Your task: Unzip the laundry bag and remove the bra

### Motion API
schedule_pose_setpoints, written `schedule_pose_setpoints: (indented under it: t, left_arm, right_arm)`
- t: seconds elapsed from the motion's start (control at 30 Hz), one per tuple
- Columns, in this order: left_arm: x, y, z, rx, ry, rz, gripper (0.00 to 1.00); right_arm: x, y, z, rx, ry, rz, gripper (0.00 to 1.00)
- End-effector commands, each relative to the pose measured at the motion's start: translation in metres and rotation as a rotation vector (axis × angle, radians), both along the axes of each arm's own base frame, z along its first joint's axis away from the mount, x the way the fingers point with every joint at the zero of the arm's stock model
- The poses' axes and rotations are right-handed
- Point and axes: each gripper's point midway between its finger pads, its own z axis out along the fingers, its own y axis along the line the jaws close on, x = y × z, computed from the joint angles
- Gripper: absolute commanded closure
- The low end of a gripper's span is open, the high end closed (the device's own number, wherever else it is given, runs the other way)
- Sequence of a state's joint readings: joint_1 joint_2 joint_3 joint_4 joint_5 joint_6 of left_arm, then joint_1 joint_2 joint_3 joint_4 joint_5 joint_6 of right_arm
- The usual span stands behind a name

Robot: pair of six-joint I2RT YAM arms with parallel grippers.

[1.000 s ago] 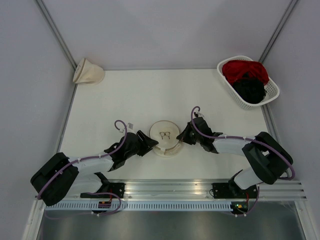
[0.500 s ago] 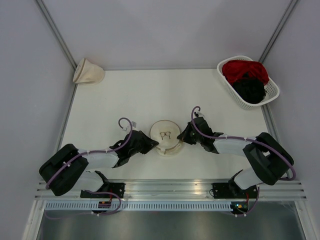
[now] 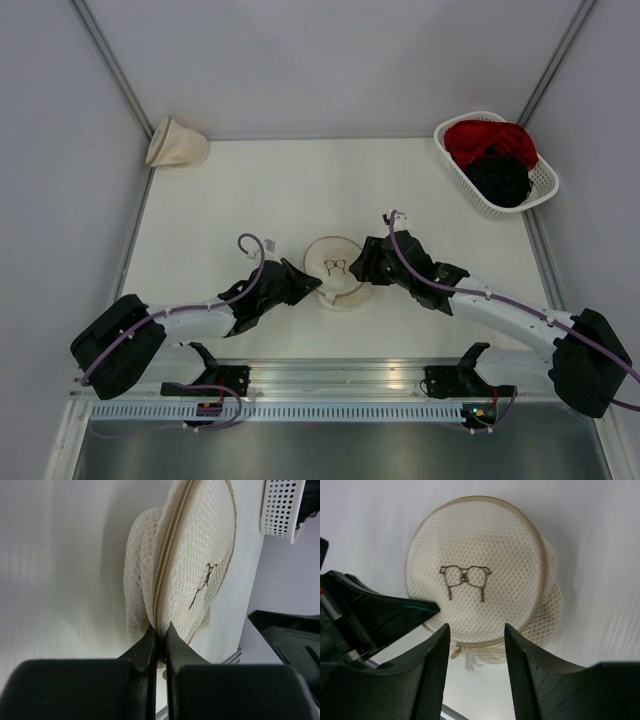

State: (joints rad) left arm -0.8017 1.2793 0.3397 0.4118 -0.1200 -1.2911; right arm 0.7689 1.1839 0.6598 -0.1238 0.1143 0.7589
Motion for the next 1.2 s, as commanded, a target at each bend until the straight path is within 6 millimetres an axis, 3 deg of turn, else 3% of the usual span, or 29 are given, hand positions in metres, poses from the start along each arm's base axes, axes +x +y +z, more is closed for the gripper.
schedule_pose_setpoints:
  t: [0.0, 0.27, 0.5, 0.73, 0.93, 1.17]
  left_arm:
    - [0.013, -0.003, 0.025, -0.017, -0.061, 0.079, 0.98]
    - [0.010, 0.016, 0.027, 0.055, -0.021, 0.285, 0.98]
    - [0.011, 0.021, 0.036, 0.049, -0.014, 0.350, 0.98]
    - [0.006, 0.020, 0.035, 0.030, 0.004, 0.347, 0.98]
    - [0.005, 0.021, 0.042, 0.011, -0.008, 0.343, 0.98]
    - [0.001, 0.025, 0.036, 0.040, 0.003, 0.335, 0.98]
  right_arm:
    - [-0.010, 0.000, 0.015, -0.093, -0.043, 0.014, 0.48]
    - [-0.042, 0.030, 0.022, -0.071, -0.059, 0.000, 0.69]
    - [-0.059, 0.045, 0.013, -0.085, -0.049, -0.015, 0.70]
    - [-0.057, 0.070, 0.003, -0.077, -0.051, 0.000, 0.69]
    - [-0.049, 0.082, -0.006, -0.113, -0.063, 0.009, 0.69]
    - [-0.042, 0.087, -0.007, -0.145, -0.086, 0.002, 0.69]
